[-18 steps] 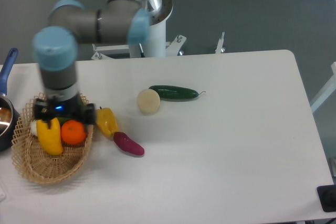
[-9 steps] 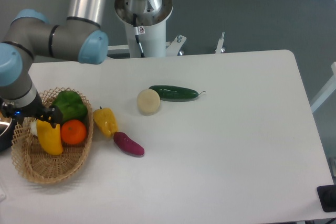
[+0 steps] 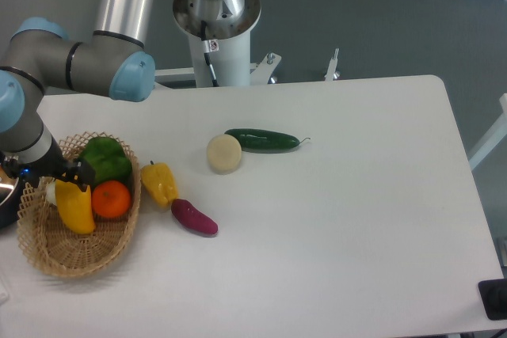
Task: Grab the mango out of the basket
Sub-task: 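Lower the gripper into the basket and close it on the yellow mango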
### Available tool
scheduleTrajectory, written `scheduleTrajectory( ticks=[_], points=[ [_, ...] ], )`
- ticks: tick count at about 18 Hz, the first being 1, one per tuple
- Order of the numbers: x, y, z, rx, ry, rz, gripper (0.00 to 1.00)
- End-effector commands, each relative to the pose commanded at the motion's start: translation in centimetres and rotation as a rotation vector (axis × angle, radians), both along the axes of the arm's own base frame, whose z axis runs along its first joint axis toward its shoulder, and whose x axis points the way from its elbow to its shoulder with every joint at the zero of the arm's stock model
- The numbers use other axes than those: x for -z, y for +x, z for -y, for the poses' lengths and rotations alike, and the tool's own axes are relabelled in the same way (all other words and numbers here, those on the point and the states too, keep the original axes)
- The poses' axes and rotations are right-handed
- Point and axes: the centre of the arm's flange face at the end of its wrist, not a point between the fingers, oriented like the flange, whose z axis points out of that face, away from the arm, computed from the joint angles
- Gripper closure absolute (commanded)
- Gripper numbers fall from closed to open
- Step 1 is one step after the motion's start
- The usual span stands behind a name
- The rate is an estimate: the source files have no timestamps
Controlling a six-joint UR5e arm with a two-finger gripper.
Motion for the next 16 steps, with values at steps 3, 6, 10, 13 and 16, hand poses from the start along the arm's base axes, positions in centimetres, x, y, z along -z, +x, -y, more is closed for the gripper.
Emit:
scheduleTrajectory(
  ticks=[3, 6, 10, 13, 16],
  points=[
    [1.8, 0.1, 0.1, -0.009, -0.031, 0.002, 0.00],
    [3.3, 0.7, -0.1, 0.002, -0.049, 0.004, 0.00],
    [2.6, 0.8, -0.2, 0.005, -0.039, 0.006, 0.05],
    [2.3, 0.9, -0.3, 0.005, -0.035, 0.010, 0.69],
    [1.7, 0.8, -0.1, 0.005, -0.028, 0.001, 0.99]
  ],
)
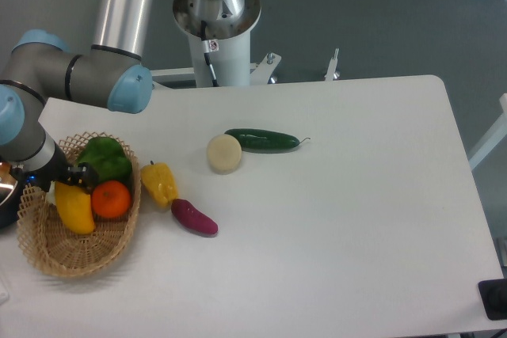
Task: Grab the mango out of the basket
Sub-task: 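Lower the gripper into the basket and close it on the yellow mango, then lift the gripped yellow mango up out of the basket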
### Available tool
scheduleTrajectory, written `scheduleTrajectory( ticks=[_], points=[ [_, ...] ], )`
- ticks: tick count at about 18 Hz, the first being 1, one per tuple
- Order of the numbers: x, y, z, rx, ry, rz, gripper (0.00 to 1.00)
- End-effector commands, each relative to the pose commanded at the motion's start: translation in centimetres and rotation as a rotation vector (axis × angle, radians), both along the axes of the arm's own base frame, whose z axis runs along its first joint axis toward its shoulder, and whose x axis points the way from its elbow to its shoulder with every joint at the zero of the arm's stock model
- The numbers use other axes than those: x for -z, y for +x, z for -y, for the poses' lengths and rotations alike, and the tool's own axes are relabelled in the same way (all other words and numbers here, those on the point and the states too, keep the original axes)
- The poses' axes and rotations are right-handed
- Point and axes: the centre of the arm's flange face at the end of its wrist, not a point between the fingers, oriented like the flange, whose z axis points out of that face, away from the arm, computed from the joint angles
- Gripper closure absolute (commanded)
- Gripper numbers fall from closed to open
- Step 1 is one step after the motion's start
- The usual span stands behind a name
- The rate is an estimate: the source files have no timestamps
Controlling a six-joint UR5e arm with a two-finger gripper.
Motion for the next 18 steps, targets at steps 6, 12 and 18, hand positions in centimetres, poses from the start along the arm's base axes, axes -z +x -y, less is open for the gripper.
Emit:
scheduleTrajectory(
  ticks=[6, 12, 18],
  points=[
    [-5.2, -1.2, 0.8, -0.018, 0.083, -0.007, 1.00],
    [-11.3, -10.0, 4.9, -0.096, 0.156, -0.053, 1.00],
    [-12.4, -23.2, 11.2, -0.099, 0.152, -0.092, 1.00]
  ],
)
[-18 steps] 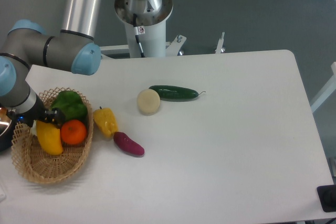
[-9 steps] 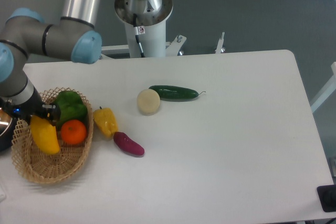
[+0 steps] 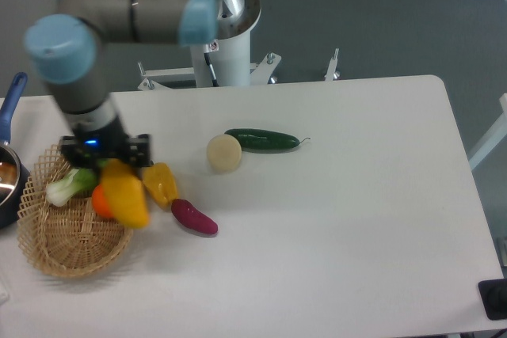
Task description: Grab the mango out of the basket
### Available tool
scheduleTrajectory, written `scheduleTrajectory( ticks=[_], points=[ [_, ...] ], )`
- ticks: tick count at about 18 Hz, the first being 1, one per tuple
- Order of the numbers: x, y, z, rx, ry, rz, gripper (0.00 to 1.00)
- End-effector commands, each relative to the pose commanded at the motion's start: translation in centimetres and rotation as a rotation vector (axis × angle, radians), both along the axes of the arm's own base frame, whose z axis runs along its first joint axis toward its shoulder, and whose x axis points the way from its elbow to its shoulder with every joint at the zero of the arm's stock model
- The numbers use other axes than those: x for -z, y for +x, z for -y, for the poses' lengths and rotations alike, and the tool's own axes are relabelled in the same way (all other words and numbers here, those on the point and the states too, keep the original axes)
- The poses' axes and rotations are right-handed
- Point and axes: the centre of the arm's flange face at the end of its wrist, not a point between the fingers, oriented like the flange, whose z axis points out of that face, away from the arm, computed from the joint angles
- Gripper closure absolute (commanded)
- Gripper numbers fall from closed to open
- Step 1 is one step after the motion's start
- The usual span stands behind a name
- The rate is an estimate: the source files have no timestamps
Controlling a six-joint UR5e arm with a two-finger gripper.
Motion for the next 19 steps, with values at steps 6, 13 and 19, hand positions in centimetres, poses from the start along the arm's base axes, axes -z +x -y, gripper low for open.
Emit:
scheduleTrajectory(
  ticks=[6, 13, 19],
  points=[
    [-0.6, -11.6, 8.0, 0.131, -0.014, -0.025, 0.97],
    [1.9, -18.9, 14.9, 0.339, -0.050, -0.018, 0.97],
    [3.0, -21.3, 17.7, 0.503, -0.076, -0.016, 0.96]
  ],
)
